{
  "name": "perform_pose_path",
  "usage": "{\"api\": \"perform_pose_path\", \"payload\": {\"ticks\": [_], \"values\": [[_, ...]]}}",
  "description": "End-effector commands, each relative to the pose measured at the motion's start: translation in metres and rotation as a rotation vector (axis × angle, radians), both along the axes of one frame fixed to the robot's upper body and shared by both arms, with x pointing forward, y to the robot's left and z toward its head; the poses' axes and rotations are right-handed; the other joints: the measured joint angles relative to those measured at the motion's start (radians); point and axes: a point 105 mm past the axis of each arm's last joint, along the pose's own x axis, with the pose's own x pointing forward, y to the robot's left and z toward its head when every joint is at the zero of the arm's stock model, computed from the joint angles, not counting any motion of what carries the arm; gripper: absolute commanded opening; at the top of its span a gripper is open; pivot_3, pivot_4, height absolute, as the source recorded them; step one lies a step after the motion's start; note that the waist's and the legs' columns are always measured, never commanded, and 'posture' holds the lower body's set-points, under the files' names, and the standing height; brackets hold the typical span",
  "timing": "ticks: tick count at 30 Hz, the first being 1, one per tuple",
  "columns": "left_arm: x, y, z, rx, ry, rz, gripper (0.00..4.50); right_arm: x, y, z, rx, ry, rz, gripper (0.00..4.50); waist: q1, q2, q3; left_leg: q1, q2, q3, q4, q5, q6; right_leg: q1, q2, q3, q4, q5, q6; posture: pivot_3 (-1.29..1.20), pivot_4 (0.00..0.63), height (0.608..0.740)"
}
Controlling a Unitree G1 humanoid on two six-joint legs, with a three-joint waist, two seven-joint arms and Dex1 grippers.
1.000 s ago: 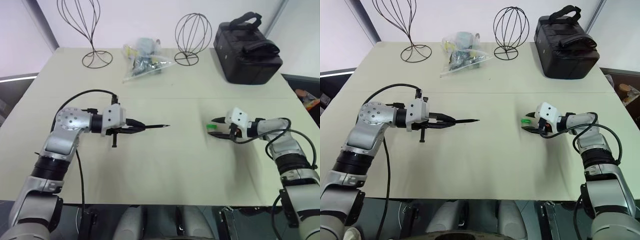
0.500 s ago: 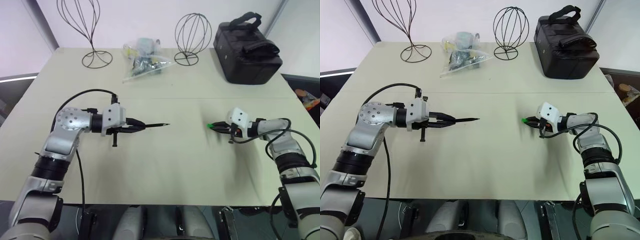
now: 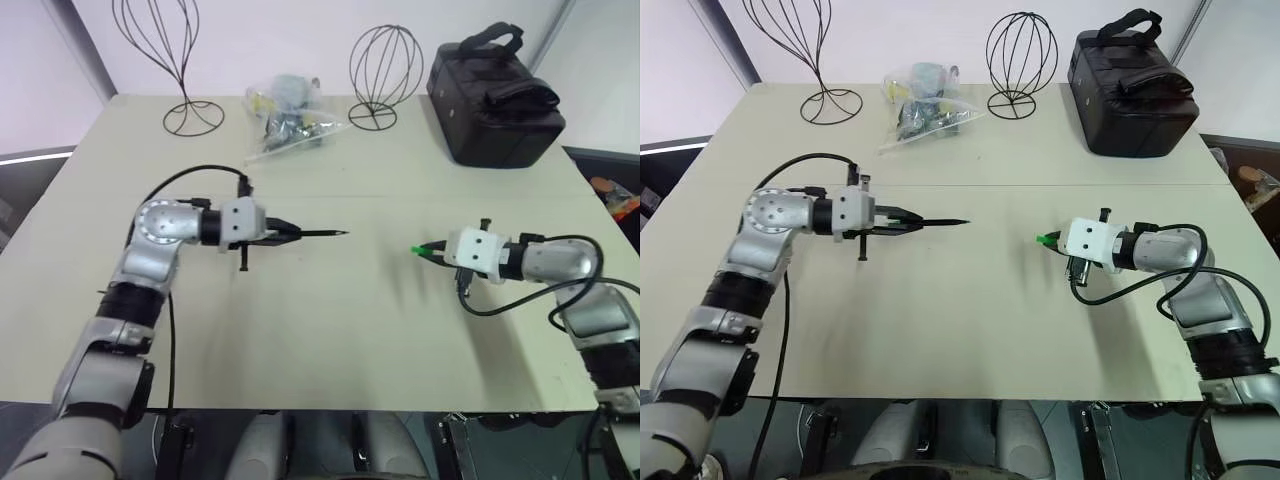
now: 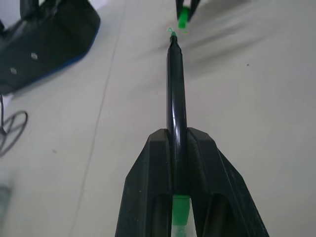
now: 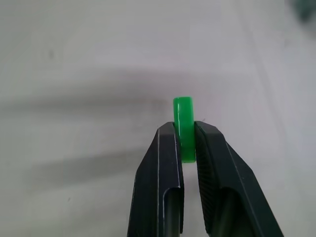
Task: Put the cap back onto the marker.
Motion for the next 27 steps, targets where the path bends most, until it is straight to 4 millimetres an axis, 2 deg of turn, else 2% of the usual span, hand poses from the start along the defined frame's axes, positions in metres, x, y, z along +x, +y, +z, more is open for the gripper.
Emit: {"api": "perform_pose_path", "payload": {"ticks": [1, 5, 11, 27], "values": [[0.005, -0.01, 0.008, 0.011, -0.13, -0.044, 0.0, -0.005, 0.008, 0.028, -0.023, -0.133, -0.035, 0.01, 0.001, 0.0, 0.0, 0.0, 0.0, 0.0, 0.0, 0.0, 0.0, 0.0, 0.0, 0.0, 0.0, 0.0, 0.0, 0.0, 0.15, 0.74], [0.011, -0.02, 0.006, 0.017, -0.194, -0.07, 0.0, -0.009, 0.016, 0.037, -0.058, -0.206, -0.074, 0.01, 0.0, 0.0, 0.0, -0.001, 0.0, 0.0, 0.0, 0.0, 0.0, -0.001, 0.0, 0.0, 0.0, 0.0, 0.0, 0.0, 0.15, 0.74], [0.015, -0.029, 0.004, 0.016, -0.233, -0.081, 0.0, -0.014, 0.018, 0.035, -0.132, -0.24, -0.127, 0.01, 0.0, 0.0, 0.0, -0.002, -0.001, 0.0, 0.0, 0.0, 0.0, -0.002, 0.0, 0.0, 0.0, 0.0, 0.0, 0.0, 0.15, 0.74], [0.018, -0.037, 0.009, -0.007, -0.292, -0.082, 0.0, -0.023, 0.047, 0.033, -0.123, -0.22, -0.038, 0.01, -0.001, 0.0, 0.0, -0.002, -0.001, 0.0, 0.0, 0.0, 0.0, -0.002, 0.0, 0.0, 0.001, 0.0, 0.0, 0.0, 0.15, 0.74]]}}
